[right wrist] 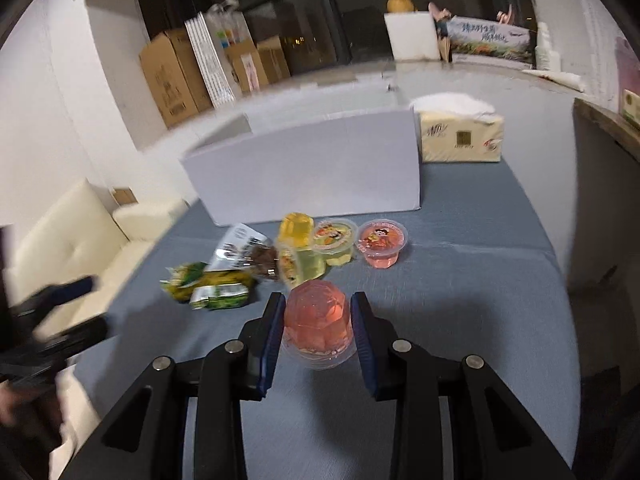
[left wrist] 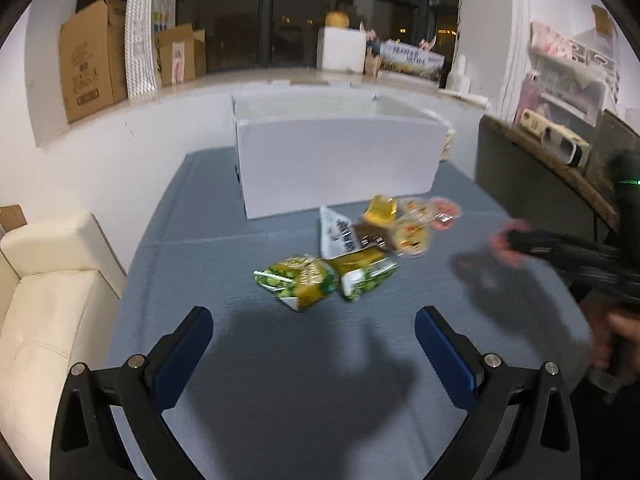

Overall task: Organize snacks
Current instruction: 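Grasp a pink jelly cup with the right gripper, then grasp the green garlic snack packet with the left gripper while the right holds the pink cup, then carry the green packet and pink cup into the box and open both grippers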

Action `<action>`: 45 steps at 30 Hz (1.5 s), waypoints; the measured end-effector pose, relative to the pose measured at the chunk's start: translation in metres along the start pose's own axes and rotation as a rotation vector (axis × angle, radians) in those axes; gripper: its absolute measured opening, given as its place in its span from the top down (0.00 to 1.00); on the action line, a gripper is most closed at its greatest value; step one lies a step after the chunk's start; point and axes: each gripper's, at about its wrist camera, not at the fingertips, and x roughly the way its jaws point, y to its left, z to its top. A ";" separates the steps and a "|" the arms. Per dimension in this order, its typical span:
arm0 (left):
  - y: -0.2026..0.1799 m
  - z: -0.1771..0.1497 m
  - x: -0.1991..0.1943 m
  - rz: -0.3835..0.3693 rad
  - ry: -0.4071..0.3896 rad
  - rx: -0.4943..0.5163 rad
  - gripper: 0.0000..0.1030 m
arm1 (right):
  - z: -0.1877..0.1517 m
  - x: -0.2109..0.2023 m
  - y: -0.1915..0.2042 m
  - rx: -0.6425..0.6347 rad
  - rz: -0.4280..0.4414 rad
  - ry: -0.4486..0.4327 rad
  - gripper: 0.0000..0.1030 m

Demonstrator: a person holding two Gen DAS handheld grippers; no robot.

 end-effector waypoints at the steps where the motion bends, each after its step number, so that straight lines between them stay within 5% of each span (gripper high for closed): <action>1: 0.004 0.001 0.009 0.009 0.015 -0.001 0.00 | -0.001 -0.008 0.001 0.001 0.004 -0.011 0.65; 11: 0.014 0.019 0.071 0.034 0.089 -0.003 0.01 | -0.005 -0.036 0.010 0.001 0.007 -0.046 0.65; 16: 0.021 0.020 0.096 -0.021 0.137 -0.039 0.01 | -0.007 -0.032 0.012 -0.006 0.011 -0.037 0.65; 18: 0.028 0.019 0.097 -0.051 0.136 -0.071 0.08 | -0.007 -0.032 0.013 -0.004 0.014 -0.039 0.65; 20: 0.033 0.021 0.094 -0.072 0.118 -0.087 0.31 | -0.007 -0.032 0.013 -0.007 0.014 -0.041 0.65; 27: 0.035 0.020 0.090 -0.093 0.117 -0.065 0.34 | -0.010 -0.021 0.014 -0.020 0.001 -0.026 0.65; 29: 0.037 0.020 0.087 -0.101 0.099 -0.064 0.47 | -0.015 -0.012 0.008 -0.007 -0.012 0.004 0.65; 33: 0.034 0.016 0.080 -0.107 0.096 -0.045 0.48 | -0.027 -0.001 -0.002 0.015 -0.055 0.046 0.65; 36: 0.031 0.013 0.074 -0.126 0.085 -0.051 0.48 | -0.035 0.002 -0.004 0.028 -0.075 0.060 0.30; 39: 0.032 0.014 0.071 -0.137 0.075 -0.044 0.49 | -0.041 0.002 0.004 -0.003 -0.079 0.060 0.26; 43: 0.033 0.015 0.062 -0.156 0.065 -0.041 0.49 | -0.050 0.016 0.009 -0.040 -0.123 0.109 0.26; 45: 0.032 0.016 0.057 -0.164 0.053 -0.042 0.50 | -0.055 0.021 0.007 -0.042 -0.141 0.120 0.52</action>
